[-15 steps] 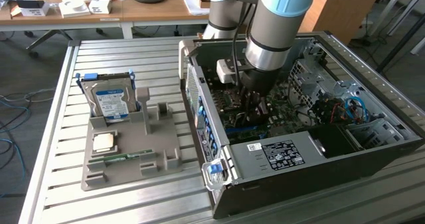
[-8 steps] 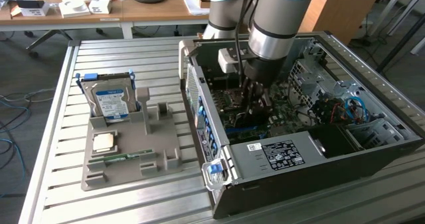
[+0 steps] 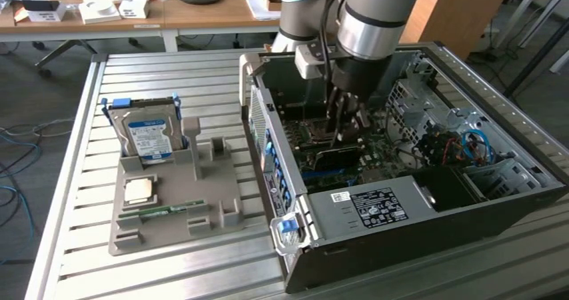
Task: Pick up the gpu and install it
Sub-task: 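Insert the gpu into the slot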
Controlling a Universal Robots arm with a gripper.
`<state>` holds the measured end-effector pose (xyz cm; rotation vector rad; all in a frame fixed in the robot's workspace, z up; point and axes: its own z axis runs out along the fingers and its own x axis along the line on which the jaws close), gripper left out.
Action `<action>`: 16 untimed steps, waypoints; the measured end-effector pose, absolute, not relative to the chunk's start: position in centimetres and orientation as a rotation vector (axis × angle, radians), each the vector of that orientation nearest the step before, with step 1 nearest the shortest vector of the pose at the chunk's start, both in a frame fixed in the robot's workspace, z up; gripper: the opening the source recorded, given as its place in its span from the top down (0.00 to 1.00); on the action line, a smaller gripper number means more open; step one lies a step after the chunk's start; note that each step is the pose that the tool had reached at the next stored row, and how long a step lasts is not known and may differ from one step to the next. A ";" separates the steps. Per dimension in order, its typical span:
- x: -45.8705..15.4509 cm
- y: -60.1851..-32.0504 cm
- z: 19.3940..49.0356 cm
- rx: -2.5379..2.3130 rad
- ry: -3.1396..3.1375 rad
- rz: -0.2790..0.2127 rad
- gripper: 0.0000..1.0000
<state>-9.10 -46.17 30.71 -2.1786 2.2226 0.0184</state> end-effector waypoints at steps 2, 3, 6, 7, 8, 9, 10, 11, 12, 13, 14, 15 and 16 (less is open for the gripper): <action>-9.1 -46.2 31.4 -2.178 2.222 0.018 0.60; -9.1 -46.2 31.8 -2.179 2.223 0.018 0.60; -9.1 -46.2 32.7 -2.179 2.223 0.018 0.60; -9.1 -46.2 33.0 -2.179 2.223 0.018 0.60; -9.1 -46.2 33.2 -2.179 2.223 0.018 0.60; -9.1 -46.2 33.4 -2.179 2.223 0.018 0.60; -9.1 -46.2 33.7 -2.179 2.223 0.018 0.60; -9.1 -46.2 33.9 -2.179 2.223 0.018 0.60; -9.1 -46.2 34.2 -2.179 2.223 0.018 0.60; -9.1 -46.2 34.5 -2.179 2.223 0.018 0.60; -9.1 -46.2 34.8 -2.179 2.223 0.018 0.60; -9.1 -46.2 34.9 -2.179 2.223 0.018 0.60; -9.1 -46.2 34.9 -2.179 2.223 0.018 0.60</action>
